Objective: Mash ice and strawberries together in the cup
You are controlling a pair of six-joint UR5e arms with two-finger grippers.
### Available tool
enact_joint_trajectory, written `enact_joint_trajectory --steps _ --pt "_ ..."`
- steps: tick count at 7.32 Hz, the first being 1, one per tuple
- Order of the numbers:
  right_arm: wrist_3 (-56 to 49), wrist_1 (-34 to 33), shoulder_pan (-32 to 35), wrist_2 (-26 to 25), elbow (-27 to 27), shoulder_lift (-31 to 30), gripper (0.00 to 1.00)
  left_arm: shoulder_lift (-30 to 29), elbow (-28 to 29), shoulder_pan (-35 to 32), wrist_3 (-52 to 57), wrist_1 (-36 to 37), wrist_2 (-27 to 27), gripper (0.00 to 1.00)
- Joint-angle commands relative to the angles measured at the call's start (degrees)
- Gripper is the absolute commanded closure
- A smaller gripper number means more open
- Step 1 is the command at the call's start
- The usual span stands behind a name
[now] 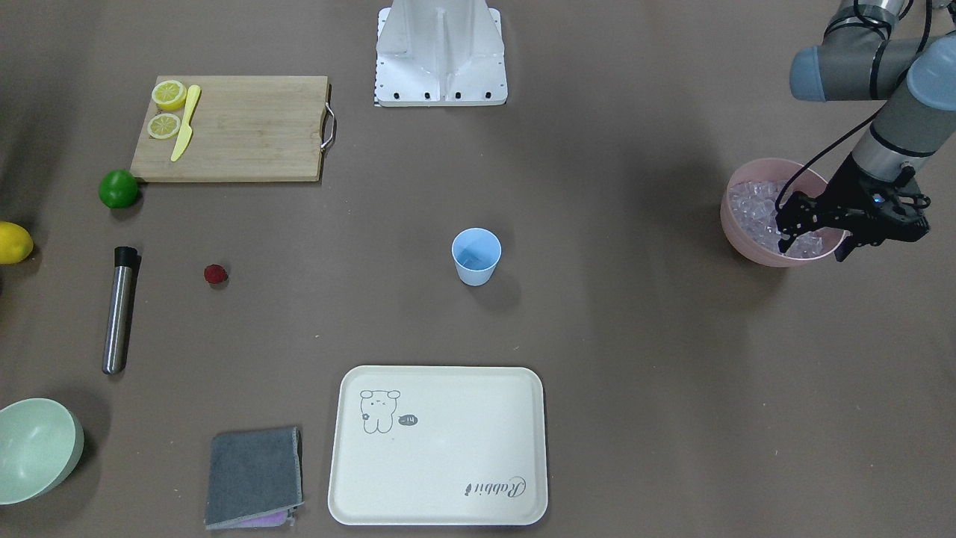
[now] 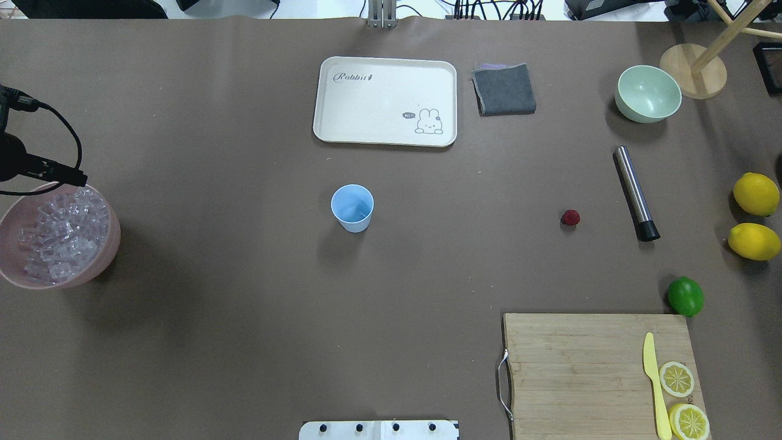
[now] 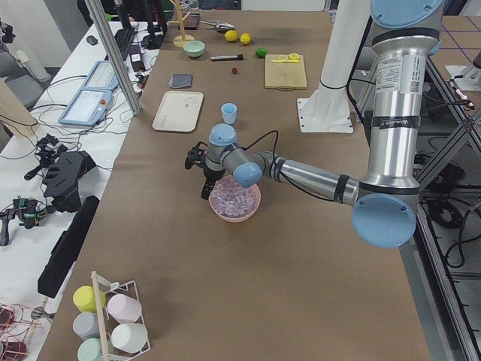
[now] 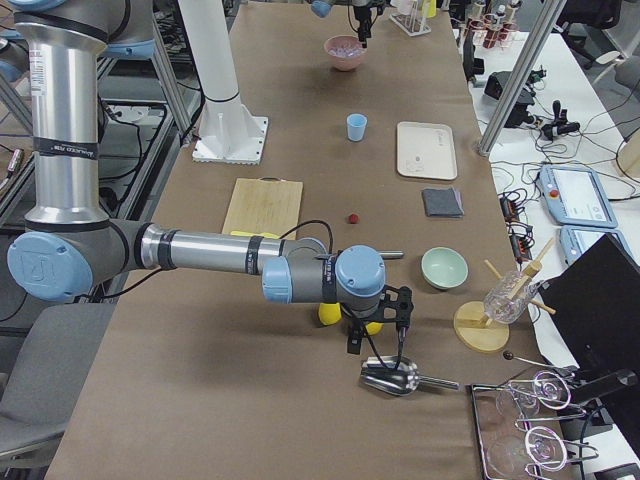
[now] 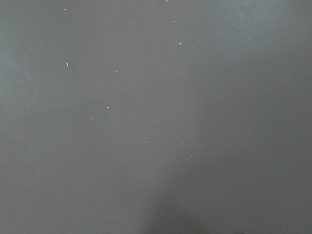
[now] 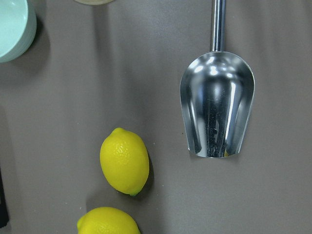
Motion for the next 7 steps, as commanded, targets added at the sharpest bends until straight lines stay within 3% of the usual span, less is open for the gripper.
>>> enact_joint_trajectory --steps 1,7 --pt "-0.02 0.0 0.0 0.09 -0.43 0.04 0.0 1.24 -0.23 1.27 -0.15 -0.29 0.18 0.09" --pt "0.07 0.09 0.0 0.09 -0.34 0.13 0.0 3.35 0.12 4.44 -1.56 -3.1 0.27 0.1"
